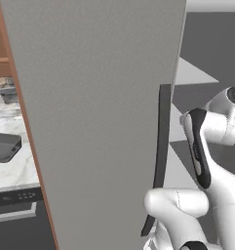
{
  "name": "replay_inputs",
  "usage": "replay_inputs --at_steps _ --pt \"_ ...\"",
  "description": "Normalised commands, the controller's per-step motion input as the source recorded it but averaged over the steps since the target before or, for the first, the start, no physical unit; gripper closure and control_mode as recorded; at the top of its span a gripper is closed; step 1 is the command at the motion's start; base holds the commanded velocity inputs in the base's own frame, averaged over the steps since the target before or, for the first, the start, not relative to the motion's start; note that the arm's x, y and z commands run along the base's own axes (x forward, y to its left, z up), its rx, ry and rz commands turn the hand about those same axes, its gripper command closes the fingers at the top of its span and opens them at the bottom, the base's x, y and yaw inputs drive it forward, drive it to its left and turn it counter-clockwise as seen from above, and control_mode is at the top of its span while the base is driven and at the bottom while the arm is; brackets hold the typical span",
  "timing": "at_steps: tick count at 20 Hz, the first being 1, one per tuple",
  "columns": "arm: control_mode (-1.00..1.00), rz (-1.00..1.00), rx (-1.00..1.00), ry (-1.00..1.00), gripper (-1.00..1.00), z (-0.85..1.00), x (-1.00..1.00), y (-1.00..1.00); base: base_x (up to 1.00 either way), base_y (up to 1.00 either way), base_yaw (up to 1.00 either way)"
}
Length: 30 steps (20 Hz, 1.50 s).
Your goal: Take the onion and potato out of the freezer and place them in the tupperware container on the counter. Then put the tupperware containing the vegetables back in the freezer.
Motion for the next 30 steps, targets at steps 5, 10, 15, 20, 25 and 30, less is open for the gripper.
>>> replay_inputs --at_steps 5,10,15,20,25,30 --pt "-1.00 -0.09 0.02 0.11 1.00 0.87 -1.00 0.12 0.00 0.00 0.00" --pt "-1.00 -0.01 0.05 0.17 1.00 0.59 -0.97 0.48 0.00 0.00 0.00" --pt "-1.00 0.00 0.05 0.17 1.00 0.35 -0.85 0.51 0.00 0.00 0.00" --pt "-1.00 -0.01 0.00 0.02 1.00 0.06 -0.79 0.38 0.00 0.00 0.00" --pt "1.00 -0.01 0.00 -0.01 1.00 0.00 -0.66 0.08 -0.20 0.00 0.00" --pt "1.00 0.00 0.00 0.00 1.00 0.00 0.00 0.00 -1.00 0.45 0.01"
